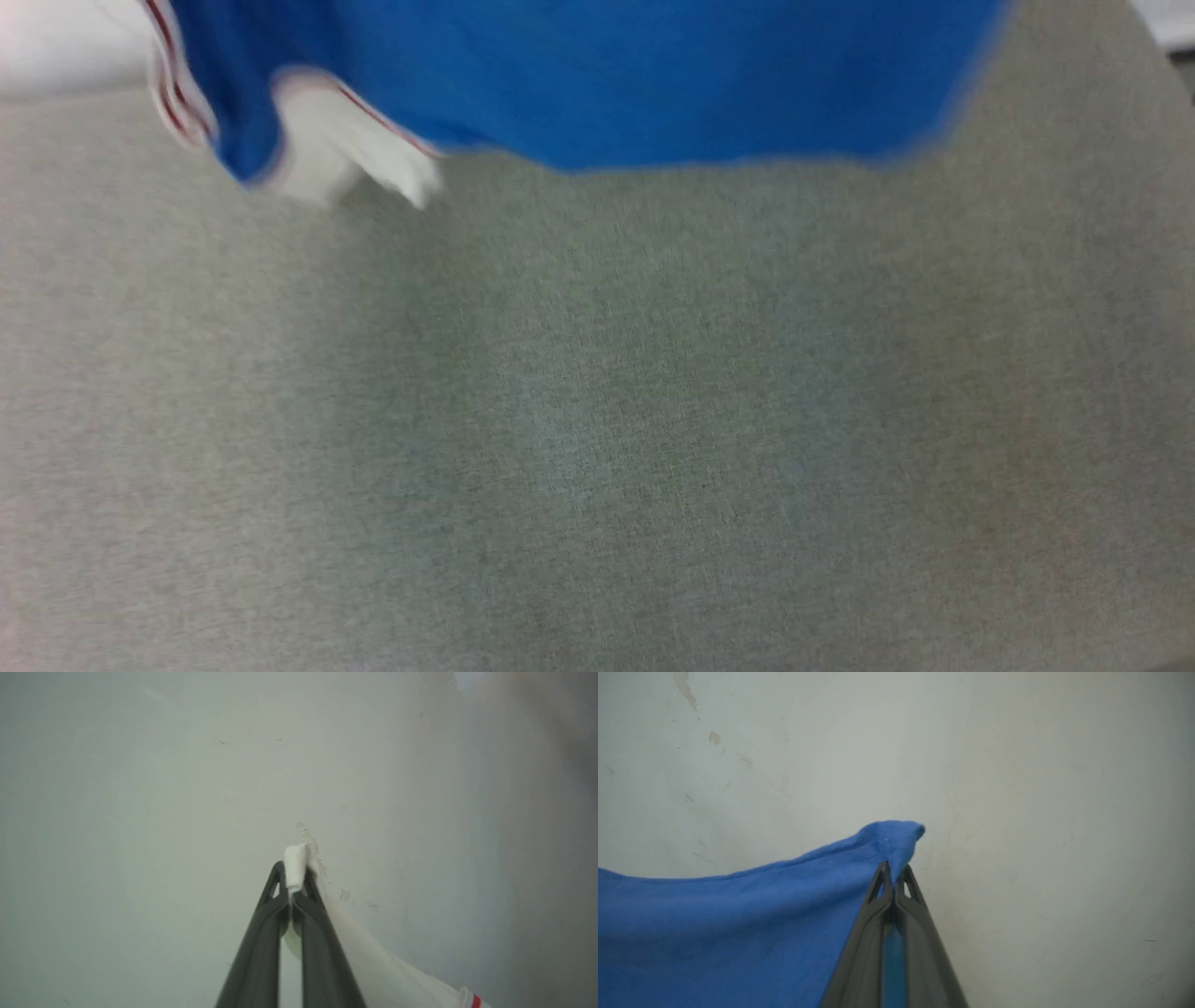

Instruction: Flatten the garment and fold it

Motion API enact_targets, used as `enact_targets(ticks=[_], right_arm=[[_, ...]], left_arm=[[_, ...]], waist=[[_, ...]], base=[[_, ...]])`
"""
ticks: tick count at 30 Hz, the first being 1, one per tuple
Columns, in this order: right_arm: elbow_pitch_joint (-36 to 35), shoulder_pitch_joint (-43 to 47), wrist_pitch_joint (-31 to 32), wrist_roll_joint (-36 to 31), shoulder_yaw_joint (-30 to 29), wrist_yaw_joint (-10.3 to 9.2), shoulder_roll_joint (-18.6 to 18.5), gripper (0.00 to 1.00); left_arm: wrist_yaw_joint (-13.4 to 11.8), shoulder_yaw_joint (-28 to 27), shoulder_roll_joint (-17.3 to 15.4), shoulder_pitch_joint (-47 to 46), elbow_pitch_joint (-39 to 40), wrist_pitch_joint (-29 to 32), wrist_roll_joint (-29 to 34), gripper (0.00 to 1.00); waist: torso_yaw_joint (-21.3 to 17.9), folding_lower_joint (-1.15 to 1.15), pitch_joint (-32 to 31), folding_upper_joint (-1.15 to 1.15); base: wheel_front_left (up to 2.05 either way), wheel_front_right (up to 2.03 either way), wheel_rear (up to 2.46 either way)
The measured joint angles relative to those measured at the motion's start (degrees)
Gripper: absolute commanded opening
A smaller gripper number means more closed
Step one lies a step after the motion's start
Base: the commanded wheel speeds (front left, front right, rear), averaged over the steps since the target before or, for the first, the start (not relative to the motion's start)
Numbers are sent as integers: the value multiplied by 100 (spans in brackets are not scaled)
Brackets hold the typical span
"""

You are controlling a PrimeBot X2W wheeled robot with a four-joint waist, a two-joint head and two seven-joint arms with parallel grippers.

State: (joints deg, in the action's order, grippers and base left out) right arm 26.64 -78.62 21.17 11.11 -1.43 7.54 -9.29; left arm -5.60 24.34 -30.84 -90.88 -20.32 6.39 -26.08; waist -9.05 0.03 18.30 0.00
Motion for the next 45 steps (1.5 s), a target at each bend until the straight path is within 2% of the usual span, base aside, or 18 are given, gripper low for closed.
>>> enact_targets(ticks=[3,6,11,16,19,24,30,33,37,42,45], right_arm=[[435,-339,-335,-160,158,0,8,0],[636,-564,-517,-209,196,0,-34,0],[948,-937,-856,-238,385,0,-311,0],[1139,-896,-1132,-37,730,0,-483,0],[1096,-723,-1376,345,1113,0,-624,0],[497,-13,-1490,1144,1630,0,-951,0],[-881,1474,-1448,1956,1664,0,-1612,0],[-1553,2453,-1335,2185,1298,0,-1852,0],[-2286,3852,-1093,2270,714,0,-1887,0],[-2896,5300,-823,2190,101,0,-1497,0],[-3140,5983,-673,2067,-122,0,-1238,0]], left_arm=[[233,107,54,-409,-319,-190,112,0],[346,167,104,-654,-465,-236,154,0],[628,252,223,-1053,-703,-416,146,0],[968,371,226,-971,-888,-746,57,0],[1121,420,188,-645,-865,-1038,-144,0],[1262,790,75,122,-434,-1206,-428,0],[1267,1103,-374,1467,900,-1313,-975,0],[1090,1145,-638,2382,1655,-1325,-1144,0],[522,1287,-903,3820,2520,-1400,-1266,0],[-174,1594,-1044,5359,3077,-1456,-1325,0],[-483,1751,-1054,6098,3178,-1456,-1449,0]], waist=[[-62,0,307,0],[-98,0,489,0],[-131,-2,947,0],[-93,-1,1446,0],[-20,-1,1829,0],[160,-1,2134,0],[359,-3,2059,0],[395,-4,1897,0],[414,-4,1628,0],[437,-5,1269,0],[446,-5,1037,0]], base=[[0,0,0],[0,0,0],[0,0,0],[0,0,0],[0,0,0],[0,0,0],[0,0,0],[0,0,0],[0,0,0],[0,0,0],[0,0,0]])
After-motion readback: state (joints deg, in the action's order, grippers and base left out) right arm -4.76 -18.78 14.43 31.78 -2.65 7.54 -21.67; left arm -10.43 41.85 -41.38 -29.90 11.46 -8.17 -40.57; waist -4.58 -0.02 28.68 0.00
